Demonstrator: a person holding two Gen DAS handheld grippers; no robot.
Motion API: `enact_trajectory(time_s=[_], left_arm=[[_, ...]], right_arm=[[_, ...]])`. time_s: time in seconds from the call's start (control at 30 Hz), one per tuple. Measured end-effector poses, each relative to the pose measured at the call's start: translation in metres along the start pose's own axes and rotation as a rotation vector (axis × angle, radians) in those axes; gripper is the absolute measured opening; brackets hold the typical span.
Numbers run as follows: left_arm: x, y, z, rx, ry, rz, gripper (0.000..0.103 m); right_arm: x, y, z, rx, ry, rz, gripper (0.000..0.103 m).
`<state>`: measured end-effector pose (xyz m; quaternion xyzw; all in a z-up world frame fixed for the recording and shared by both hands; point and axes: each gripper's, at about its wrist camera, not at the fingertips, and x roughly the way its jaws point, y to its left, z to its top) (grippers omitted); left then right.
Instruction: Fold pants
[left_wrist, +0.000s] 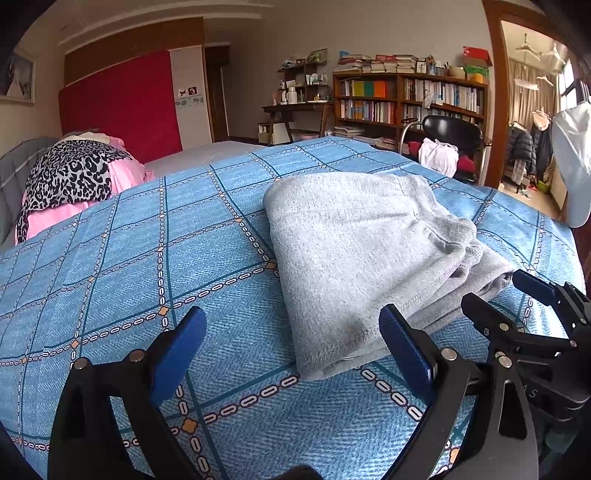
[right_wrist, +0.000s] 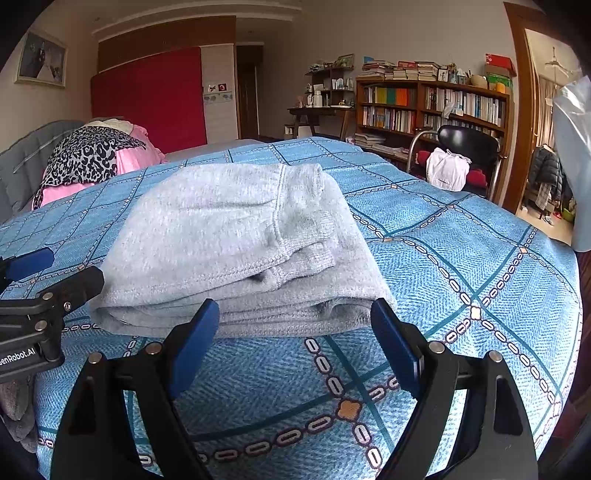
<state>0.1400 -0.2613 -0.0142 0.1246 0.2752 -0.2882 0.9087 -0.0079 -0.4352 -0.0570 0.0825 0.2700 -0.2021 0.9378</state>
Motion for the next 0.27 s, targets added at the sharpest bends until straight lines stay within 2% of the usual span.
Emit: enact_trajectory(time_s=[0.27], left_arm=[[0.0067, 0.0029, -0.0007, -0.017, 0.034, 0.023, 0.094]], right_arm=[[0.0070, -0.0071, -0.0007, 0.023, 0.039, 0.024, 0.085]])
